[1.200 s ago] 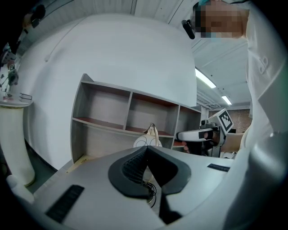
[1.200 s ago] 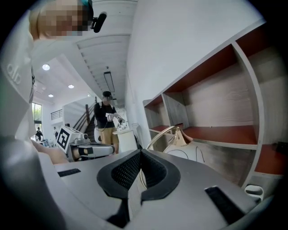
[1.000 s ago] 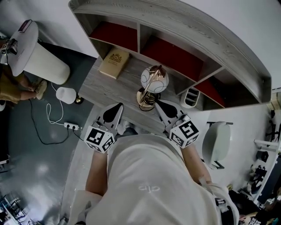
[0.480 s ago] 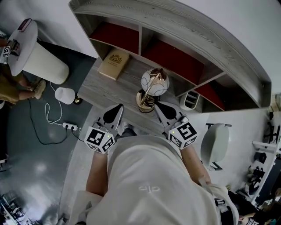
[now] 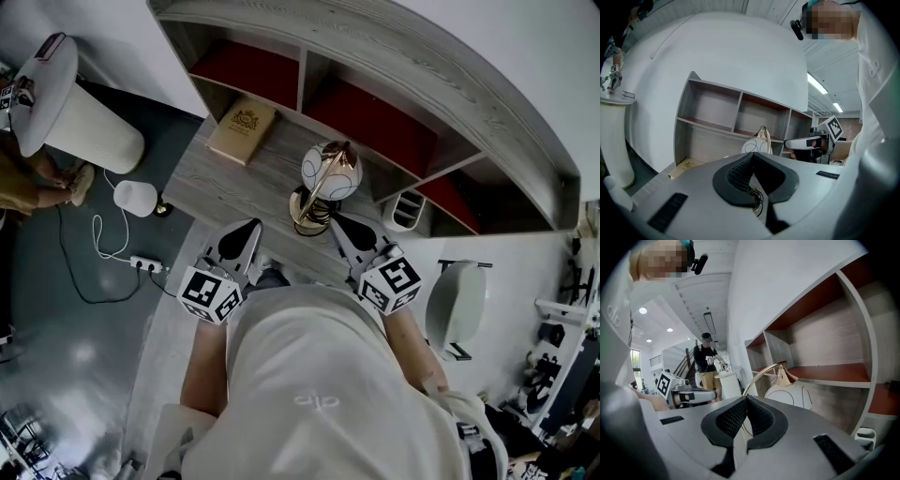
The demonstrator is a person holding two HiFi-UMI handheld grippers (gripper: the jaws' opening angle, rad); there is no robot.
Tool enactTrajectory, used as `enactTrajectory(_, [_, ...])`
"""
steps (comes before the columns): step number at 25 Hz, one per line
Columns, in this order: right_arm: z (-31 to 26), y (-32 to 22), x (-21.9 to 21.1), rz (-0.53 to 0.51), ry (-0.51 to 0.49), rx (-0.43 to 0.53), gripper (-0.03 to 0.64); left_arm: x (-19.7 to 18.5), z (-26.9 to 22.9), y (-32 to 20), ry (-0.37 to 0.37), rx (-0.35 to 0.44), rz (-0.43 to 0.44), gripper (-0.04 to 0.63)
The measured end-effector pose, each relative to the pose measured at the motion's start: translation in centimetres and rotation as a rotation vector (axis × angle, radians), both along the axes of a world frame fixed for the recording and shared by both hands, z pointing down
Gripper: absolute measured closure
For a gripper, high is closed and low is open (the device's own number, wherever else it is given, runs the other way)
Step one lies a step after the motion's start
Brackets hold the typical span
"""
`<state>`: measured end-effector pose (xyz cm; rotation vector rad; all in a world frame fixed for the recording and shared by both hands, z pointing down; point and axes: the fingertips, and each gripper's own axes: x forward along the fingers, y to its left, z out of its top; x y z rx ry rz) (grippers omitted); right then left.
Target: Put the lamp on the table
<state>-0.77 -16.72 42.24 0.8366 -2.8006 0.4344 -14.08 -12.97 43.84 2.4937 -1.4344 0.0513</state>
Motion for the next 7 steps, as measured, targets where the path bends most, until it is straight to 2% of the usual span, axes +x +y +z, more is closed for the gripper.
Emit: enactTrajectory(7, [0.38,-0.30,-0.28,0.001,-0.008,-0.016,0.588,-0.36,0.23,-0.32,-0.001,0.000,-0.003,0.580])
